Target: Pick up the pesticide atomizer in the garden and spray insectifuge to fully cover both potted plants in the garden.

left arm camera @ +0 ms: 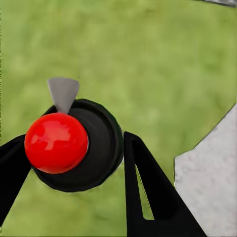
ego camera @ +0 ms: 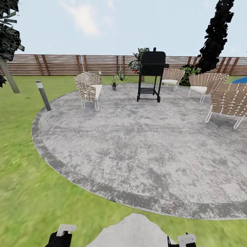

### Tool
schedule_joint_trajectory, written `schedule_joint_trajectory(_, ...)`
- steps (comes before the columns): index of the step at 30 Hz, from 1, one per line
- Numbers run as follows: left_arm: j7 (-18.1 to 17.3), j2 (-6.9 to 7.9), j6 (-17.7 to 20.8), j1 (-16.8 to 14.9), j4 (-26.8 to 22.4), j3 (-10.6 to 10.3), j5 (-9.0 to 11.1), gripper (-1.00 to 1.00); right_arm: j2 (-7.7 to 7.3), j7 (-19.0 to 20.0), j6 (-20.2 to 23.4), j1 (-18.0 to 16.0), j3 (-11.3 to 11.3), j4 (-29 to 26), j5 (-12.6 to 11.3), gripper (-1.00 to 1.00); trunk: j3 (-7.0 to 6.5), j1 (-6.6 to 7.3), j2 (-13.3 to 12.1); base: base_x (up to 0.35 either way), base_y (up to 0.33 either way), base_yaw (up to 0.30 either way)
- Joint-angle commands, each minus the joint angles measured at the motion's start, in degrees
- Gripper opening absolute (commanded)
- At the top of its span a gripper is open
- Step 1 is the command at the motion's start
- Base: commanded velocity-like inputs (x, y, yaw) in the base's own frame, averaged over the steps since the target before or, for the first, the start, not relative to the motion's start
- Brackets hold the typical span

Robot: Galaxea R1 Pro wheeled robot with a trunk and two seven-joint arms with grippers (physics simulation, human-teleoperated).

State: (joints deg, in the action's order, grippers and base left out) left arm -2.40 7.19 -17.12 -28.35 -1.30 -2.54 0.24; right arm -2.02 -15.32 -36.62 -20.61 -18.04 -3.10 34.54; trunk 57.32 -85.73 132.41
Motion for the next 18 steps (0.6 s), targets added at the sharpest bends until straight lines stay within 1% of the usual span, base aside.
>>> schedule_joint_trajectory(1,-0.06,0.02,-0.2,-0.04,0.06,-0.21,0.02,-1.0,0.0,-0.41,-0.11,-0.05,-0.23,0.08,0.62,1.0,0.05,-0.03,0.02,0.338,0.0,0.0)
schedule_joint_trajectory(18,-0.06,-0.12,-0.2,-0.04,0.07,-0.36,-0.06,-1.0,0.0,-0.41,-0.11,-0.05,-0.17,0.11,0.62,1.0,0.05,-0.03,0.02,0.338,0.0,0.0)
